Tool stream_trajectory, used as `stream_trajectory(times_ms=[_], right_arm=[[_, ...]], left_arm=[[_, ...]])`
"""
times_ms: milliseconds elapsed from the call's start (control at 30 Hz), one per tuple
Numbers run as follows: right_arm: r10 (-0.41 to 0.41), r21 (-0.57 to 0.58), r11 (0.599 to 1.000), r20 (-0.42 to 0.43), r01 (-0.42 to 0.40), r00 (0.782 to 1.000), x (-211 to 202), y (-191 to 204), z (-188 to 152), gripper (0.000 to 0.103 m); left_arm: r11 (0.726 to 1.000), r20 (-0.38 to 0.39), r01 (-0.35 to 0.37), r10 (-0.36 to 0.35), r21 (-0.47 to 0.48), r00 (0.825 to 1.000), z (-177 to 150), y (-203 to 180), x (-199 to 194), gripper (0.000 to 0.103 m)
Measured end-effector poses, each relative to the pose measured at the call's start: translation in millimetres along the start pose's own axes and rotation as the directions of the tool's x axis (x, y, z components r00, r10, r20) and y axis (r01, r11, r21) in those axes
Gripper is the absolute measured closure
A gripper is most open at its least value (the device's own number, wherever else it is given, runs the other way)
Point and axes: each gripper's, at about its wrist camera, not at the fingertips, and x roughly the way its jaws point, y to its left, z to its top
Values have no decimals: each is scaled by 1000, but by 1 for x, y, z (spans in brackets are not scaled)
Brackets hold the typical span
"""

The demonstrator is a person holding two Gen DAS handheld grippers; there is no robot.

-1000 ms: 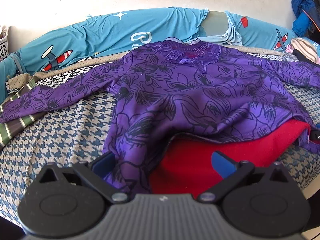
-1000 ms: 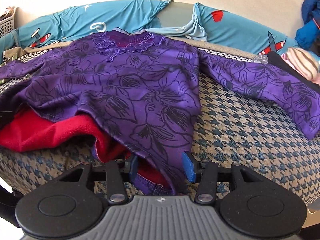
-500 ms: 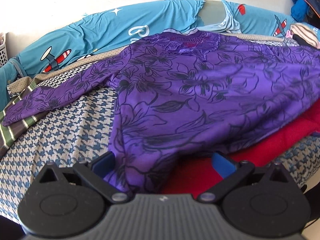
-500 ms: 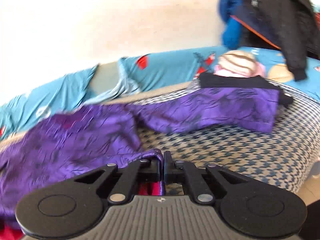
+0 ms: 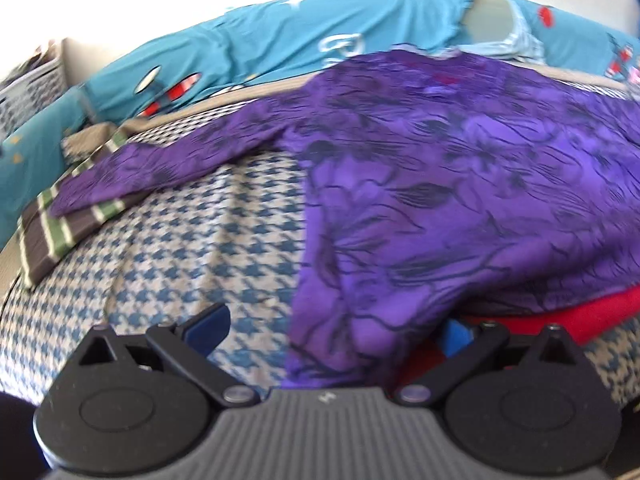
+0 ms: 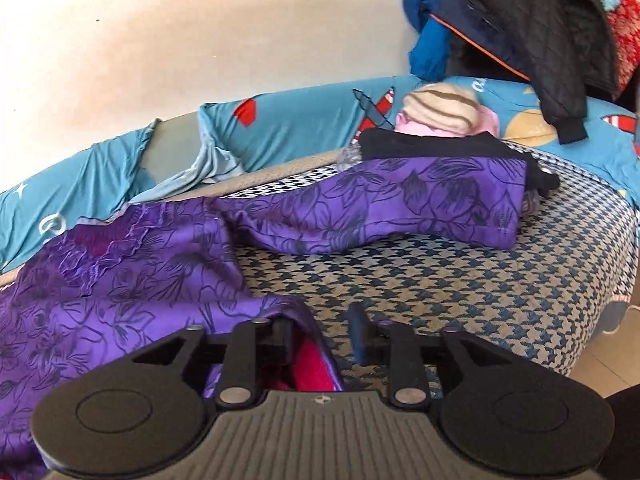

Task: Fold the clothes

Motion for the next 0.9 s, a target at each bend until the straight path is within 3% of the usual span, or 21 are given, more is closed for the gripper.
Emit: stream_trajectory(times_ms=[333,467,667,767,900], right_arm=[[45,-41,998,-74,-48,996,-7,9,-12,56],[67,-85,993,-113,-77,991,-18,16,-24,55],[127,-178,974,-90,-141,988,-48,34,-37,55],[198,-203,955,-111,-218,974,-57,40,-42,55],[293,-251,906,-204,-340,934,-58,55,-51,55]], left_arm=[[981,47,-112,120,-157,992,12,28,-4,0],[966,26,-114,123,-231,992,22,40,2,0],[956,51,-133,151,-262,987,44,47,8,0],[952,49,-128,147,-279,988,51,51,12,0],[950,34,-122,137,-288,990,54,51,19,0]])
